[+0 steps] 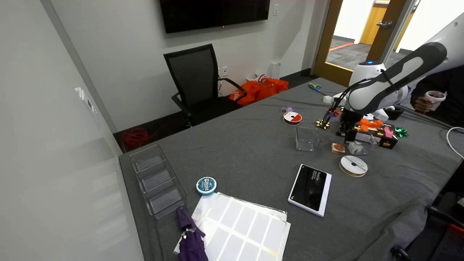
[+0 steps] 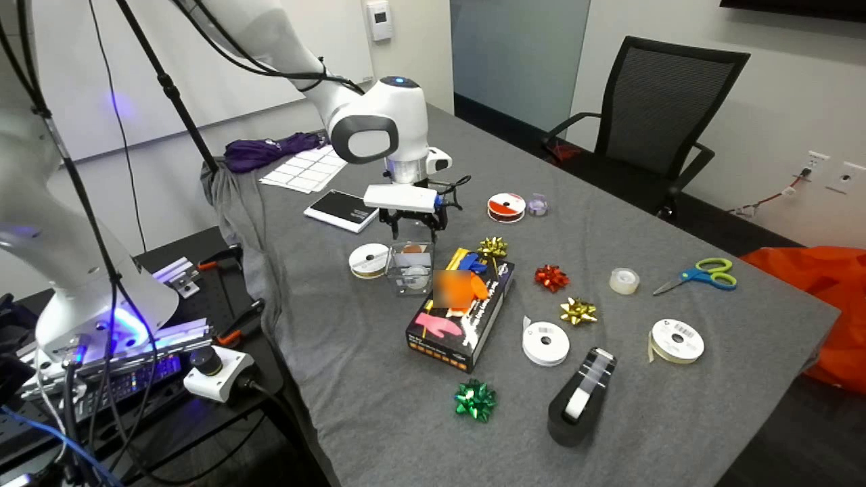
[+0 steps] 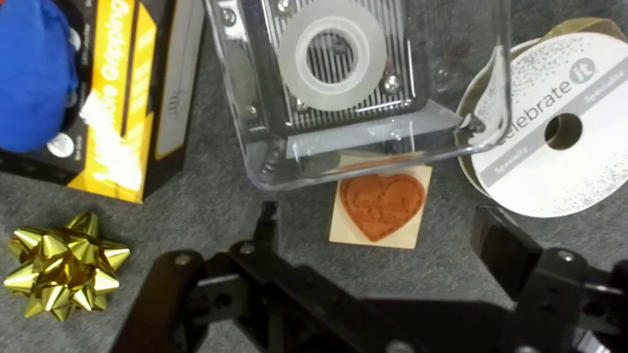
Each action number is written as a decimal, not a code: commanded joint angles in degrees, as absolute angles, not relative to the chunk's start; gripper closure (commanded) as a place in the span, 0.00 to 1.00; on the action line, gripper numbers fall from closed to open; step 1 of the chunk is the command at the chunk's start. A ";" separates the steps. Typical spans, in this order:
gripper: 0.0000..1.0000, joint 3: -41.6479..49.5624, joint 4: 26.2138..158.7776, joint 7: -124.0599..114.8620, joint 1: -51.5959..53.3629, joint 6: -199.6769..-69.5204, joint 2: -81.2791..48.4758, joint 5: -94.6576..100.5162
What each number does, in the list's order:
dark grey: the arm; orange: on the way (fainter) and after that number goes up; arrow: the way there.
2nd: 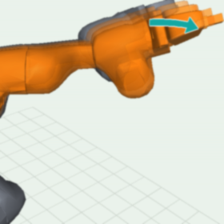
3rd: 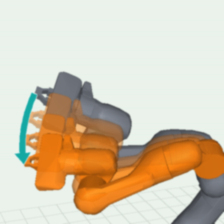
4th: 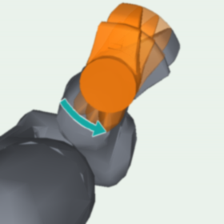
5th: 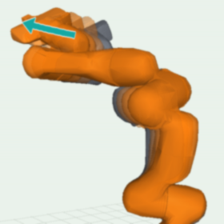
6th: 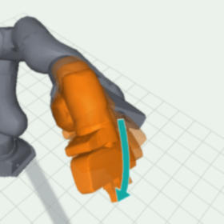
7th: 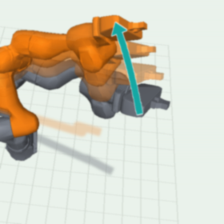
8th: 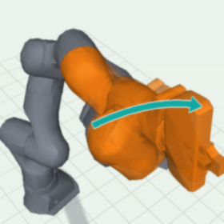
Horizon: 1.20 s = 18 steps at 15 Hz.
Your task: Put the brown block in the left tray
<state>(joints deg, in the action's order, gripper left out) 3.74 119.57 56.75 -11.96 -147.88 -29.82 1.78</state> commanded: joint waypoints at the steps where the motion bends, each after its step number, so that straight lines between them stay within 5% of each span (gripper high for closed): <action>1: 0.00 1.57 118.39 56.98 -13.30 -147.48 -31.14 2.80; 18: 0.00 1.87 116.28 56.28 -14.78 -147.95 -33.78 5.47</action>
